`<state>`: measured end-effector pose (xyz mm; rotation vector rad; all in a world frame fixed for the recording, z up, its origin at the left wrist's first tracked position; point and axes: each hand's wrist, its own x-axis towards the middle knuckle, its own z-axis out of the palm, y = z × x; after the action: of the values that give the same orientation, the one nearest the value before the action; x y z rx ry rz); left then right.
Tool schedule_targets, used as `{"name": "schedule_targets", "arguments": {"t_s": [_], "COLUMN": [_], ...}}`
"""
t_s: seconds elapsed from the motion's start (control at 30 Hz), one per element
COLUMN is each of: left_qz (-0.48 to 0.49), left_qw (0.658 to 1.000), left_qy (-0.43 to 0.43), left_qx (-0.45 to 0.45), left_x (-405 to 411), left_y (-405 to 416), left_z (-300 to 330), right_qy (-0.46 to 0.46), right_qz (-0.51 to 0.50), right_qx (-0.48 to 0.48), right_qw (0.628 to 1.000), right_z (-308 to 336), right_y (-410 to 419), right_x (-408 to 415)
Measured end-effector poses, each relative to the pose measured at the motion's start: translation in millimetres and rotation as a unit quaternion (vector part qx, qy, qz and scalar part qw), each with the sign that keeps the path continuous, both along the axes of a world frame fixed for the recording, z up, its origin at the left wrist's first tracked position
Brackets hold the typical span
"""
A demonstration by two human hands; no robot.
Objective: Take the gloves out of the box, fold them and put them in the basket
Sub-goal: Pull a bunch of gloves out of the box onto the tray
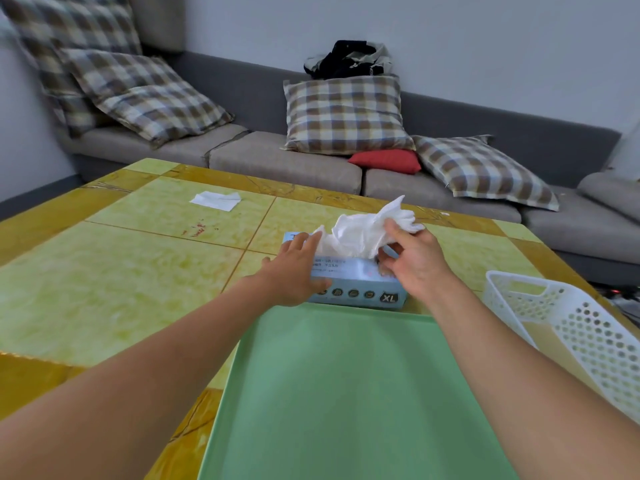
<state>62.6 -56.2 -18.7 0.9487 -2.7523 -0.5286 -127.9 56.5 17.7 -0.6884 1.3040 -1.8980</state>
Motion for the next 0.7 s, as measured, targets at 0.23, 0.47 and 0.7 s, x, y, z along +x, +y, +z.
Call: {"name": "schedule_targets", "arguments": {"t_s": [0.23, 0.47, 0.7], "left_qz": [-0.027, -0.006, -0.025], "left_qw": [0.996, 0.998, 0.995], "left_qy": [0.031, 0.026, -0.012], "left_qx": [-0.077, -0.059, -0.096], "left_x": [-44.8, -43.5, -45.7], "left_y": [17.0, 0.9, -1.2], "left_z": [-3.6, -8.2, -7.1], "right_qy": [0.479, 0.105, 0.009], "right_qz": [-0.04, -0.033, -0.01], "right_qx": [0.284, 0.039, -0.102], "right_qw": [0.829, 0.993, 0.995], "right_z": [-1.0, -5.2, 76.4], "right_y": [-16.9, -4.7, 13.4], "right_x": [3.4, -7.5, -4.7]}}
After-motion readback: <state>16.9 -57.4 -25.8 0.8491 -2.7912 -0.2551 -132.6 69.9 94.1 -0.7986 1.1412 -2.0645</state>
